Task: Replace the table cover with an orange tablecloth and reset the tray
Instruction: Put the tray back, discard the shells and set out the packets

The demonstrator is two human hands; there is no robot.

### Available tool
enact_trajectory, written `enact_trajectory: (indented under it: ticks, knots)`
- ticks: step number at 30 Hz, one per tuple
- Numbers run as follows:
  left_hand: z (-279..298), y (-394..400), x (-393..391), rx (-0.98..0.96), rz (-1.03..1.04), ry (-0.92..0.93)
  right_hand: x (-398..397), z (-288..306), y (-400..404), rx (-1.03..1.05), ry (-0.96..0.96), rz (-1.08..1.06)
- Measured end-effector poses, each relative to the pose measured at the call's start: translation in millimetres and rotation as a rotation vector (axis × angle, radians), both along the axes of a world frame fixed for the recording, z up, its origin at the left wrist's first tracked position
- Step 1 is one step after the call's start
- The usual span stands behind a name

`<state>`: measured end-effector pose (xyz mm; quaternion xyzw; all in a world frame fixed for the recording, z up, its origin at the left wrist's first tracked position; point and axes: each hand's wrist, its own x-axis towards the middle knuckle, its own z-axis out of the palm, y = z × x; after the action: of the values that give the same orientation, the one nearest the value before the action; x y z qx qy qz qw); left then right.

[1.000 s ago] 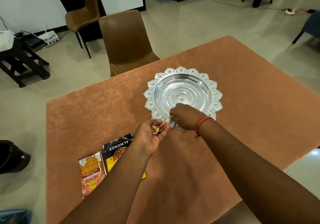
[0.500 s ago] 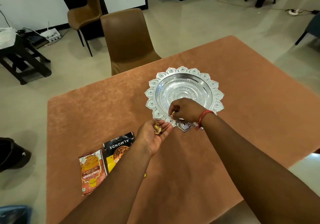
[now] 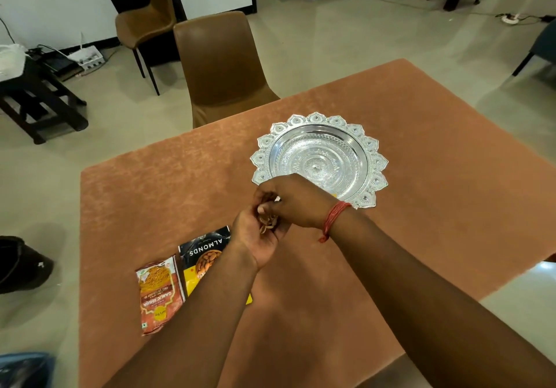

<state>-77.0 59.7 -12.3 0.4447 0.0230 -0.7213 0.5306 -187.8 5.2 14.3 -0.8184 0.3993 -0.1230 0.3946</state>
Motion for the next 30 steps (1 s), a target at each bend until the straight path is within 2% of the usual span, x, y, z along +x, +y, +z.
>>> enact_trajectory:
  ticks: [2,4,6,8,9,11,22,26,30]
  knots:
    - [-1,0,2,0.043,0.012,-0.017,-9,-2,-6,0.006,-0.062,-0.128]
    - [-1,0,4,0.091,0.025,-0.025,-26,-6,-20,-0.054,-0.012,-0.287]
    - [-2,0,8,0.103,0.033,-0.033,-52,-18,-38,-0.135,0.241,-0.394]
    - [-4,0,11,0.101,0.029,-0.05,-74,-32,-45,-0.125,0.537,-0.445]
    - [-6,0,12,0.1,0.03,-0.055,-78,-36,-44,-0.106,0.636,-0.447]
    - [-9,1,12,0.105,0.034,-0.051,-74,-42,-35,-0.094,0.696,-0.419]
    - [-13,2,5,0.131,0.033,-0.093,-12,-62,-19,-0.156,0.548,-0.201]
    - [-14,2,2,0.116,0.025,-0.095,-13,-50,-18,-0.154,0.416,-0.255]
    - [-12,0,1,0.105,0.009,-0.1,-21,-43,-21,-0.043,0.256,-0.309]
